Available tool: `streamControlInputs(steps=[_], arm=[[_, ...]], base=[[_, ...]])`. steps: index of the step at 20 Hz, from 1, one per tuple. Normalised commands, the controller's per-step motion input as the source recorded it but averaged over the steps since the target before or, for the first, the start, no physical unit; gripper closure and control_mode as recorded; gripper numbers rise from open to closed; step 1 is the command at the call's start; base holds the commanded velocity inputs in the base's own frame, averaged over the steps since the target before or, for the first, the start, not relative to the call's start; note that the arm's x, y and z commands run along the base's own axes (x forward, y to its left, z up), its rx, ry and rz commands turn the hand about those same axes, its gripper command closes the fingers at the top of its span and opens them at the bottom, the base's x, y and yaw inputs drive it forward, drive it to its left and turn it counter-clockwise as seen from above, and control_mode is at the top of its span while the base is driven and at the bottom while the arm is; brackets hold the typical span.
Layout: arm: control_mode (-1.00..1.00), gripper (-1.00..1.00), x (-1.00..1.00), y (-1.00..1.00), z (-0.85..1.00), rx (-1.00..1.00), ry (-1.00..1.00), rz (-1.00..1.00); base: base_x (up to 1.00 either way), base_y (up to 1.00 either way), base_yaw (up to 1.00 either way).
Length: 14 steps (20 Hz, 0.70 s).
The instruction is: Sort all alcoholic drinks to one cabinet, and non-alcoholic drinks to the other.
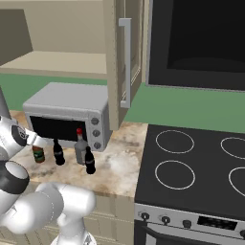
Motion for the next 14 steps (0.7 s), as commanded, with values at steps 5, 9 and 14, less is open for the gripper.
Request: streamControlInputs(steps=[5, 9, 14], arm=[[-1.00, -1.00, 0.06, 0.16, -0.01, 0.01, 0.00, 0.00], [-1.00, -1.00, 0.11, 0.11, 0.00, 0.00, 0.00, 0.00], [-1.00, 1.00, 0.08, 0.04, -0.06, 0.00, -0.02, 0.00]], base=[[0.00, 0.00, 0.00], [0.00, 0.00, 0.00], [0.00, 0.00, 0.00]])
